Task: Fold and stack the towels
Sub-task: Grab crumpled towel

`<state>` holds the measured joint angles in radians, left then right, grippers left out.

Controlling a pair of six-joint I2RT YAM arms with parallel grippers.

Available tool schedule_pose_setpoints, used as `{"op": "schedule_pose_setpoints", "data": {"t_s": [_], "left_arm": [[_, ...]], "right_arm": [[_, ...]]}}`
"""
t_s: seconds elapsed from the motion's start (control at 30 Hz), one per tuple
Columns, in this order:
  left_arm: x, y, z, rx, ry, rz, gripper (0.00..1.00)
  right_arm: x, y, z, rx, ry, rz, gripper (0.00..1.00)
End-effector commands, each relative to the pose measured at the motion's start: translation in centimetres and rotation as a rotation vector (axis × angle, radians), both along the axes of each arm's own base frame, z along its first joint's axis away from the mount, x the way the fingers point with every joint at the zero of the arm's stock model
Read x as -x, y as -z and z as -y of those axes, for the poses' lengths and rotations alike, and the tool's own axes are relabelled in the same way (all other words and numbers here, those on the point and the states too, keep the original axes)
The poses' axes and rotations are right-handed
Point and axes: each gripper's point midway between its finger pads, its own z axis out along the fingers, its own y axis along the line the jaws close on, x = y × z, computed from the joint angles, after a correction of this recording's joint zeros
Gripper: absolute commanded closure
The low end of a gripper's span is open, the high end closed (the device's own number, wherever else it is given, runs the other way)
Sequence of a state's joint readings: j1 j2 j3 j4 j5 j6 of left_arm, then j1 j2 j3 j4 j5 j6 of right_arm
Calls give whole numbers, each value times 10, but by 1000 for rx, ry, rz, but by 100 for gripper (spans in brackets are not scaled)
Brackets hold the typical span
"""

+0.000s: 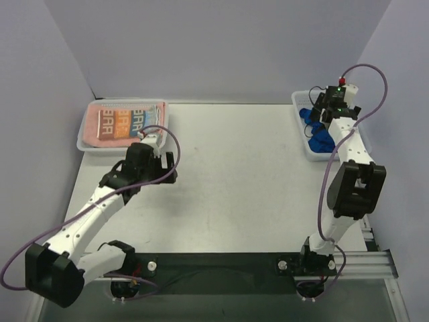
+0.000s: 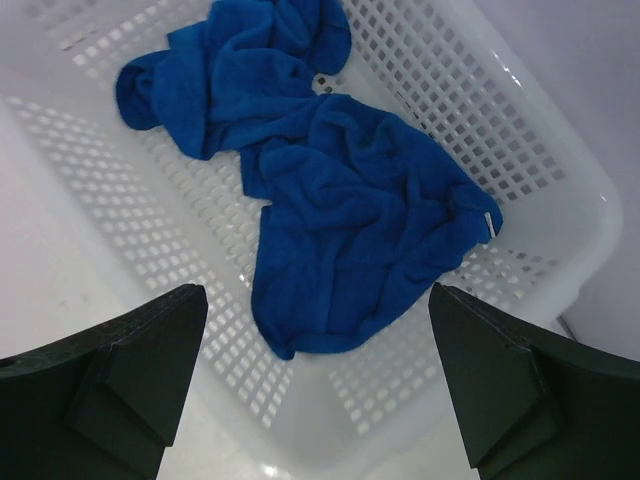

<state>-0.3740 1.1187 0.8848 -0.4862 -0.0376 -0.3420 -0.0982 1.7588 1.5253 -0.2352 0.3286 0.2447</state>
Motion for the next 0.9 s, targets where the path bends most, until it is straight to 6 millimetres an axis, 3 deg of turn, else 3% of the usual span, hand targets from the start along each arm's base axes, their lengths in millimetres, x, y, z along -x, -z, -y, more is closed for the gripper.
{"op": "schedule_pose_setpoints", "data": {"t_s": [0.0,0.03,0.07,0.1,0.13,0.23,0.27,0.4,0.5,0.6,0.63,0.73,0.87], "left_arm": [[25,-7,28,126,45,59,3],[33,2,30,135,47,41,2],[39,2,37,180,43,38,3],[49,18,38,188,42,-1,3],[52,18,42,228,31,-3,3],[64,34,46,243,24,-41,2],[66,36,48,251,25,-45,3],[68,43,47,248,4,-61,3],[67,43,46,244,-6,-58,3],[67,41,46,248,-5,-51,3],[67,40,47,249,-3,-49,3],[70,39,44,255,-5,-47,3],[77,39,42,257,8,-49,3]], "right_arm": [[-23,27,26,-69,27,-33,1],[-29,37,28,-90,16,-43,1],[-34,59,33,-100,18,-84,1],[-39,60,42,-105,28,-78,1],[-41,81,45,-118,30,-115,1],[-48,103,55,-165,21,-134,3],[-47,122,50,-210,-3,-173,3],[-59,121,54,-273,-28,-154,13],[-60,124,51,-320,-43,-163,25],[-58,132,50,-361,-37,-185,45],[-58,133,47,-381,-43,-183,65],[-57,136,39,-420,-71,-189,97],[-55,132,32,-424,-100,-189,100]]}}
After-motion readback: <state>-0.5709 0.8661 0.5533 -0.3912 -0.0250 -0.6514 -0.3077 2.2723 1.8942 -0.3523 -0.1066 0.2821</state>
